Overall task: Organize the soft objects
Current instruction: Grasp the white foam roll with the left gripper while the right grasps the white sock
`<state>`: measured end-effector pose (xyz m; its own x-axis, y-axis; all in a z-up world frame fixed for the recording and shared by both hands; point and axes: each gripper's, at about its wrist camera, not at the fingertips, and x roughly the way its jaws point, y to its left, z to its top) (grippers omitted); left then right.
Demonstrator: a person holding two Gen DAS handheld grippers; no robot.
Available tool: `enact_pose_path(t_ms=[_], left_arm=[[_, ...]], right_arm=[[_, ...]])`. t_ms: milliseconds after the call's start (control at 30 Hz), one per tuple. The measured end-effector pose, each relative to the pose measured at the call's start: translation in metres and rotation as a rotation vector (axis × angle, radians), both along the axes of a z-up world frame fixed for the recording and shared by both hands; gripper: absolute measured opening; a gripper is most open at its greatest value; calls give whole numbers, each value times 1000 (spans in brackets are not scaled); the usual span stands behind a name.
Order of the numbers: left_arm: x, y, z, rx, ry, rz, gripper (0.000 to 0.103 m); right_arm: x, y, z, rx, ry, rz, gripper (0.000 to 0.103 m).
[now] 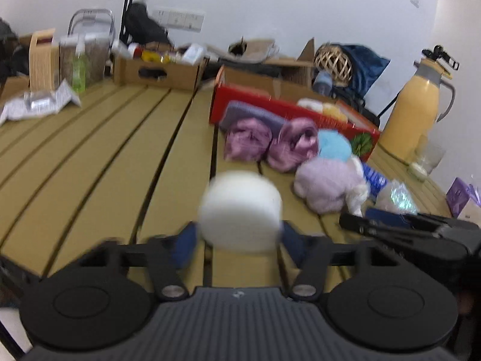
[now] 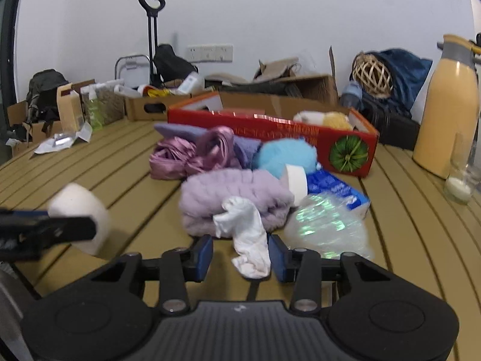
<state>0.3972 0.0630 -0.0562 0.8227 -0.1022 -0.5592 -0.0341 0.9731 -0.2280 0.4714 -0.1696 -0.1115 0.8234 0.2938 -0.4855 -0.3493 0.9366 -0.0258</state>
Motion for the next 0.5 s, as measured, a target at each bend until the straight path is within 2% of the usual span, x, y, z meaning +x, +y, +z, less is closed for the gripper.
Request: enact_pose_path(t_ms=[33,67,100,233,333,500], left_arm=[[-3,0,-1,1,-11,0,53],[-5,0,0,5,-20,2,53],[-6,0,1,4,-29,2,54],[-1,-1,3,30,-58,-1,52],[-1,-2,6,12,-60,-11,49],[-6,-3,25,17,-132,-33,48]], right_arm=[[1,0,-2,0,-7,5,29],[1,0,-2,-3,-8,6,18],[2,0,-2,-5,-12,6,15],[0,2,-2,-9,-24,11,13],[-13,1,5,4,-41,31,9],[-35,-5,24,64,-77,94,9]])
